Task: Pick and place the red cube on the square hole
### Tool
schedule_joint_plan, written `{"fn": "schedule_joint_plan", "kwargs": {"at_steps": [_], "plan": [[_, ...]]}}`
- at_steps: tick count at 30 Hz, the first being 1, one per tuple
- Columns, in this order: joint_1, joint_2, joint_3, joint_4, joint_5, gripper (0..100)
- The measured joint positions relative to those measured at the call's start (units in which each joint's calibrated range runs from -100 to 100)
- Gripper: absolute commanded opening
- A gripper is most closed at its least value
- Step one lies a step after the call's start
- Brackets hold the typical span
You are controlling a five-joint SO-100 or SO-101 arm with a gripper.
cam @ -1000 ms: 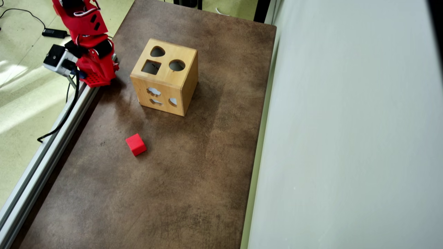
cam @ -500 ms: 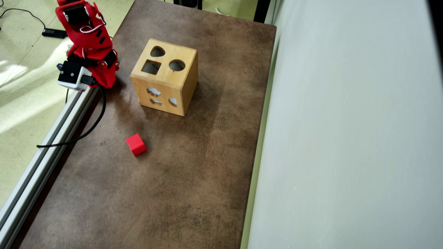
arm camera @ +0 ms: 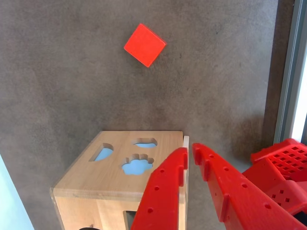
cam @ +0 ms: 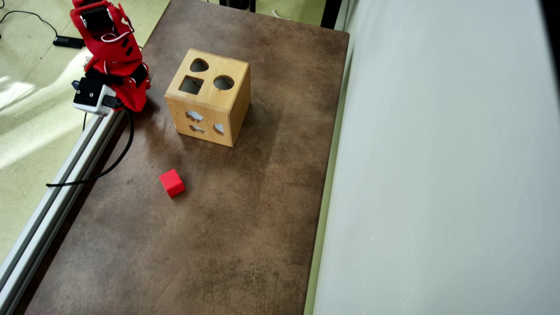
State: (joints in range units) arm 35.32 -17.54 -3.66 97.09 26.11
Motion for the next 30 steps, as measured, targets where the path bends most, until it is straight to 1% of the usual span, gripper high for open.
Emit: {"fn": "schedule_joint_plan", "kwargs": {"at_steps": [5, 8, 17, 24, 27, 30], "plan": [[0.00, 0.00, 0.00, 0.00, 0.00, 27], [0.00, 0.00, 0.00, 0.00, 0.00, 31], [0.00, 0.51, 0.00, 0.00, 0.00, 31], [0.00, 5.85, 0.00, 0.00, 0.05, 32], [0.00, 7.97, 0.00, 0.00, 1.03, 32], [0.00, 9.32, 0.00, 0.00, 4.15, 32]]}}
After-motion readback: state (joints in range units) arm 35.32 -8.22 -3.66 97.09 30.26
